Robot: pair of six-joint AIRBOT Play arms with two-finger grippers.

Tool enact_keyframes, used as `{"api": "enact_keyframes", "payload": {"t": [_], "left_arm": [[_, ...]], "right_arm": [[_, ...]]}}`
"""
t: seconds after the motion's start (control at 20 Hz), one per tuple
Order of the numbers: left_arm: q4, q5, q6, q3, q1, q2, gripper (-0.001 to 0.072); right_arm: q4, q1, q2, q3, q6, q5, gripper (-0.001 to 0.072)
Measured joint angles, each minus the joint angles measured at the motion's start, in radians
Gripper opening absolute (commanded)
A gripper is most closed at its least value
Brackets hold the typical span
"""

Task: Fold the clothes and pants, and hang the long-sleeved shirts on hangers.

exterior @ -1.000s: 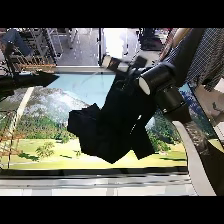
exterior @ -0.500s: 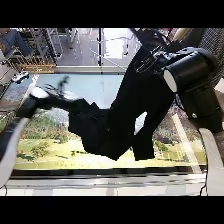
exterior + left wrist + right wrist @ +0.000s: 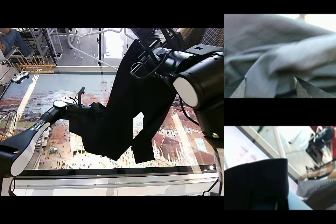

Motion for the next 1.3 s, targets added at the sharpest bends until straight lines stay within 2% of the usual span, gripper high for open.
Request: {"api": "enact_keyframes", "payload": {"t": [0.15, 0.35, 0.5, 0.55, 0.6, 0.75, 0.9, 1.1, 1.3], "left_arm": [[-0.111, -0.051, 0.061, -0.002, 0.035, -0.006, 0.065], [-0.098, -0.095, 0.122, -0.002, 0.035, -0.018, 0.065], [-0.096, -0.062, 0.159, -0.002, 0.005, -0.025, 0.0638], [-0.1, -0.027, 0.167, -0.002, -0.008, -0.027, 0.0461], [-0.113, 0.01, 0.177, -0.002, -0.021, -0.028, 0.0043], [-0.195, 0.073, 0.245, -0.002, -0.034, -0.026, 0.002], [-0.285, 0.095, 0.277, 0.001, 0.026, -0.004, 0.0018], [-0.315, 0.115, 0.254, 0.065, 0.161, 0.015, 0.0018], [-0.289, 0.101, 0.207, 0.145, 0.243, 0.019, 0.0018]], "right_arm": [[0.003, 0.04, 0.024, 0.0, -0.01, 0.001, 0.0036], [0.004, 0.062, 0.042, 0.0, -0.017, 0.002, 0.0036], [0.016, 0.068, 0.046, 0.0, -0.018, 0.002, 0.0036], [0.026, 0.068, 0.047, 0.0, -0.018, 0.002, 0.0036], [0.04, 0.069, 0.047, 0.0, -0.018, 0.002, 0.0036], [0.079, 0.068, 0.047, 0.0, -0.018, 0.004, 0.0036], [0.121, 0.043, 0.049, 0.0, -0.018, 0.047, 0.0035], [0.306, -0.037, 0.05, 0.0, -0.052, 0.104, 0.0034], [0.395, -0.105, 0.048, -0.007, -0.093, 0.132, 0.0034]]}}
